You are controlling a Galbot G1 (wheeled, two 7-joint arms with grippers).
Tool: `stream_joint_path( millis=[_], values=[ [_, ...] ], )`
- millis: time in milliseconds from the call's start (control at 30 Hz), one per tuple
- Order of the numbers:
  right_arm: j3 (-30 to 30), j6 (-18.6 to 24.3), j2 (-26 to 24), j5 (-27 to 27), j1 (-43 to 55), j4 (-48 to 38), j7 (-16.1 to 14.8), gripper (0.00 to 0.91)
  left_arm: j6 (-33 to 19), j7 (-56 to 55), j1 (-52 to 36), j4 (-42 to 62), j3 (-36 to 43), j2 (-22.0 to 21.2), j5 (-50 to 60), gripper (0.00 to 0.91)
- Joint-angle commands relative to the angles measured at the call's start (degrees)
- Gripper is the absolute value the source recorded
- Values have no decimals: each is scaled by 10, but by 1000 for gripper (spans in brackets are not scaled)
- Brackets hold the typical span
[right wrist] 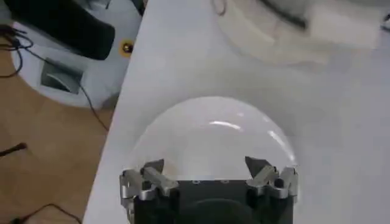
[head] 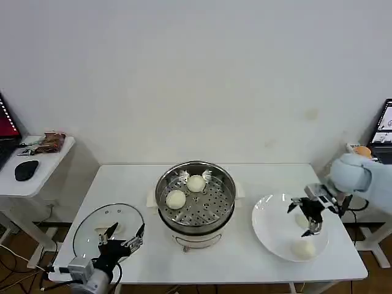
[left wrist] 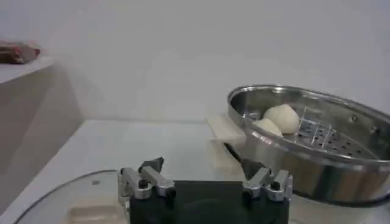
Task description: Take steamed baozi put them in steamer then cover it.
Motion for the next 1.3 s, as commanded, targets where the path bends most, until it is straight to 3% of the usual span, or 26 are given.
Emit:
stream_joint_path(
  millis=[33,867,1067,1300],
  values=[
    [83,14,-27,-42,-113,-7,-4,907,0,-1,0,-1,0,0,1,907],
    [225,12,-15,-85,-281,-61,1,907,3,-4,2,-5,3,-1,4,907],
    [231,0,-8,-73,-285,-68,5,675,4,-6,2,-7,3,-2,4,907],
    [234,-7,-4,-55,-283,-73,7,584,4,-7,1,-8,4,-3,4,907]
  ],
)
